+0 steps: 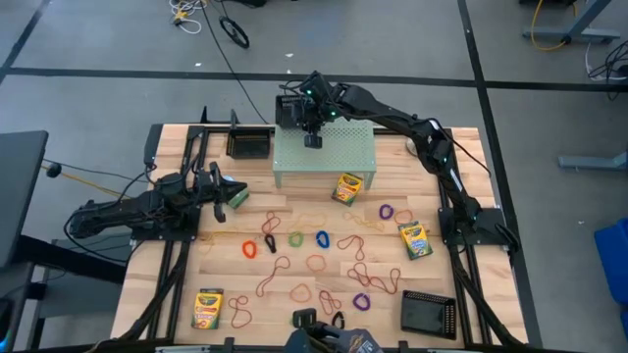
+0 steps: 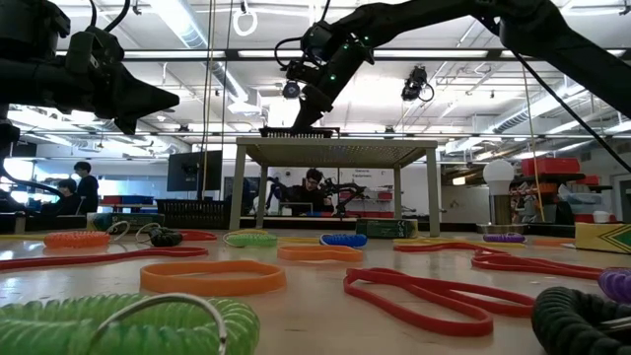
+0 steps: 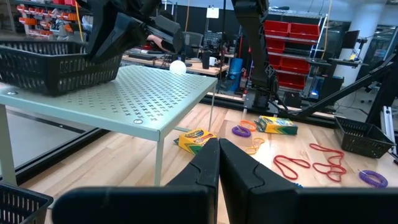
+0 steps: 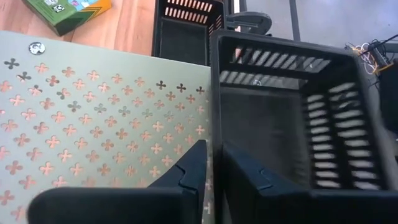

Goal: Pick & Place Office Desk Supplies
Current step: Put the top right black bin on the shelf

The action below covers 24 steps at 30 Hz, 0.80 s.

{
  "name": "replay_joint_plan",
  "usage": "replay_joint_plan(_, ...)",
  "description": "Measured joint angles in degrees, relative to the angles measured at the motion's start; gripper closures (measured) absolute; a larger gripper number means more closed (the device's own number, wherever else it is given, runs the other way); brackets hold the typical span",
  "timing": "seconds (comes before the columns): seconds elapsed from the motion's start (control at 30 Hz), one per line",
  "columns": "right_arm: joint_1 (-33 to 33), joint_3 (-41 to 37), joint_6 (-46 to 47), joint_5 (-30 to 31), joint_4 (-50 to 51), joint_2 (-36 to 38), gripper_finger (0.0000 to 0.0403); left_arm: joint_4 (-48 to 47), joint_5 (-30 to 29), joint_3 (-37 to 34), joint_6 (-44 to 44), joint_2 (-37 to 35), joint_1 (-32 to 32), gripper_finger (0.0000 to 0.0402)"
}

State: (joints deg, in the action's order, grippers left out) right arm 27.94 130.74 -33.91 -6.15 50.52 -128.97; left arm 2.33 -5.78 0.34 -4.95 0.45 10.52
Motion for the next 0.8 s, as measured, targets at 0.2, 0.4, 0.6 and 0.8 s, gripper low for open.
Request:
replay_joint_plan(0.2,-0.1,0.0,0.0,0.0,0.0,0.0,0.033,0.0,0.0,0.0,0.0,0.0,0.0,0.039)
replay_joint_plan(0.4,-0.5,0.0,0.6,0.0,-0.1,0.0,0.033,0.0,0.0,0.0,0.0,0.0,0.0,0.039)
replay_joint_plan(0.6,-0.9,0.0,2.5,0.0,-1.0,0.0,0.033,0.0,0.0,0.0,0.0,0.0,0.0,0.039)
replay_joint_plan(0.8,-0.9,0.0,3.5,1.8,-2.0,0.0,0.033,0.0,0.0,0.0,0.0,0.0,0.0,0.039)
